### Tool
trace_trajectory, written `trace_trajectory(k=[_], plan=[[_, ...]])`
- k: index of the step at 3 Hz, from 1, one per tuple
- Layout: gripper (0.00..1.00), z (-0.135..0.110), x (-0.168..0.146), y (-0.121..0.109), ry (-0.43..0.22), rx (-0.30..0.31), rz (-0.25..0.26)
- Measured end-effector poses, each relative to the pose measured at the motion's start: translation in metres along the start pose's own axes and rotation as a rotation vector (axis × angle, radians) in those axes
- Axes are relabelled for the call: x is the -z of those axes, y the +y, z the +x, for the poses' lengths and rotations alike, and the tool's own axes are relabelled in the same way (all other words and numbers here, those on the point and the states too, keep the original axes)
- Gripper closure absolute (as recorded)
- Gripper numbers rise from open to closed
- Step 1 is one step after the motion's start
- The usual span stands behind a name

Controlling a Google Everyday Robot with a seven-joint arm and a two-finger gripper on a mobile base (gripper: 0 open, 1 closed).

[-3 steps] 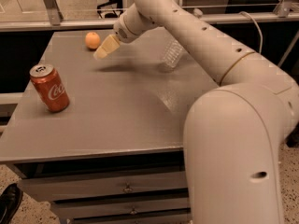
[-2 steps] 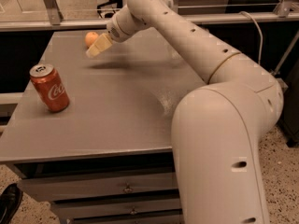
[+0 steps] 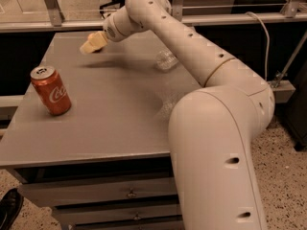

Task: Pick orange

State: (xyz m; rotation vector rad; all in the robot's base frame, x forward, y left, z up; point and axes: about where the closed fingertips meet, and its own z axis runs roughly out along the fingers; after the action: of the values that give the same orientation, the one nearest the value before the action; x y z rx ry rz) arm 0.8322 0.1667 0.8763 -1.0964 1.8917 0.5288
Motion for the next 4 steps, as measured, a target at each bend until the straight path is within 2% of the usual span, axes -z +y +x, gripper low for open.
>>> trace_trajectory(k=[1,2,3,4], plan=[[0.0,-0.006,-0.01,0.0,-0.033,-0.017,-0.013],[0.0,-0.002,-0.022,0.001,-0.035,-0.026,-0.021],[0.18,0.007,-0.03,0.0,-0.022,-0.036,-0.017],[0.41,0.008,-0.033,0.0,-0.034,-0.039,-0.018]])
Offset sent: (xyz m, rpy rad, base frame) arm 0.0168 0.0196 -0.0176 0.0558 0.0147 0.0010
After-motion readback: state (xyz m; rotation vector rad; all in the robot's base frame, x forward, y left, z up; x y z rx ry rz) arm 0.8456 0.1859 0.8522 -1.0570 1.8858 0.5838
